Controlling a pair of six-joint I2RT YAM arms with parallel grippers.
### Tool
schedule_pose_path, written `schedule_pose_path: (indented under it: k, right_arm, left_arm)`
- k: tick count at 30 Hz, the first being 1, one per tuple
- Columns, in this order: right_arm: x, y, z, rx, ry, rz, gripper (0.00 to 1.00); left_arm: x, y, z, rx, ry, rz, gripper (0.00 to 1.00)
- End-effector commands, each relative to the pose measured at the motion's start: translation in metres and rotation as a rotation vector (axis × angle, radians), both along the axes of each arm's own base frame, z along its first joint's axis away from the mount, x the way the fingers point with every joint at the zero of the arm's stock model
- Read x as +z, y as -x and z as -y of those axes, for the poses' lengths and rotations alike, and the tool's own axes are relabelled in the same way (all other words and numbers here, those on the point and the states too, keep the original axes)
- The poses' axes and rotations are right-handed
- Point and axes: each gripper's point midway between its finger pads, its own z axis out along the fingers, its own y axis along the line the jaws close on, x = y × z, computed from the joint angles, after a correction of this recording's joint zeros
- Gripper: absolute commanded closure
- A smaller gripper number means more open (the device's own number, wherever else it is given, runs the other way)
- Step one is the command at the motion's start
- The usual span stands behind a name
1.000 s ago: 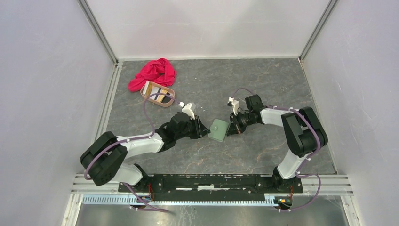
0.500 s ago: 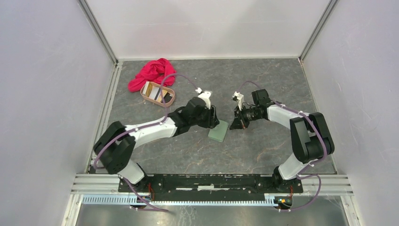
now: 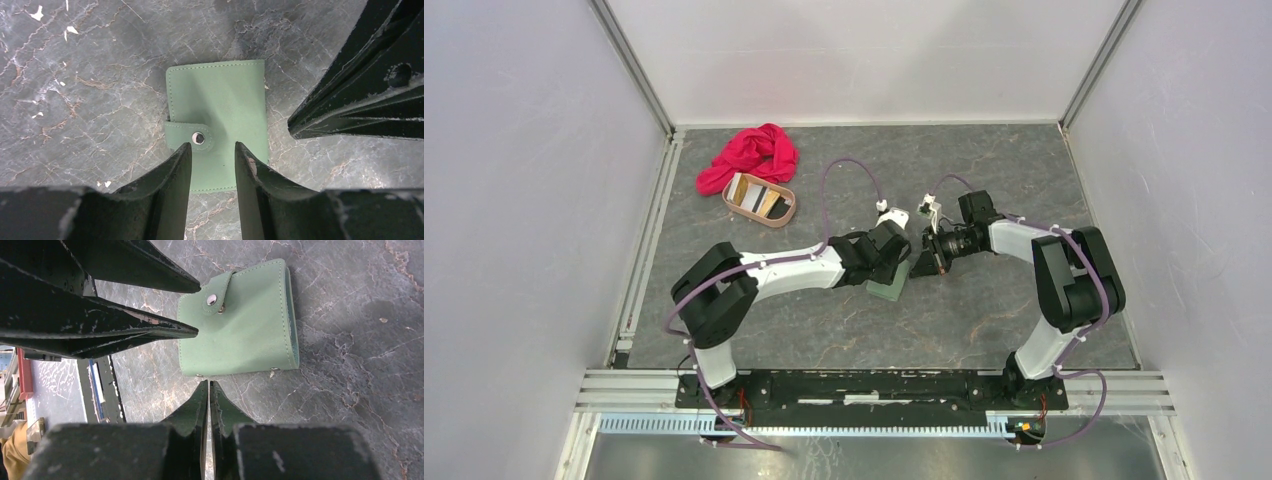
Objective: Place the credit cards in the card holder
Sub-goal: Close the card holder at the center of the board.
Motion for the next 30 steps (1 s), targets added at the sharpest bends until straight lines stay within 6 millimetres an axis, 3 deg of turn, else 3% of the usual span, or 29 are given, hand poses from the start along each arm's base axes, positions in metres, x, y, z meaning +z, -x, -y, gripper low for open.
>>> schedule_pose_path:
  k: [1,6,12,30]
  right_arm:
    - [0.011,-0.01,-0.005,0.008,-0.041,0.017,0.92]
    - [0.01,-0.01,-0.004,0.007,-0.035,0.017,0.92]
    - [0.008,-0.009,-0.004,0.008,-0.033,0.01,0.92]
    - [0.006,-0.009,-0.004,0.011,-0.033,0.006,0.92]
  left_arm:
    - [0.006,-0.016,-0.002,0.006,-0.085,0.077,0.55]
    - [-0.001,-0.015,0.005,-0.019,-0.088,0.056,0.56]
    - [-0.005,-0.018,-0.001,-0.012,-0.124,0.064,0.58]
    - [-0.001,-0.018,0.006,-0.043,-0.115,0.061,0.85]
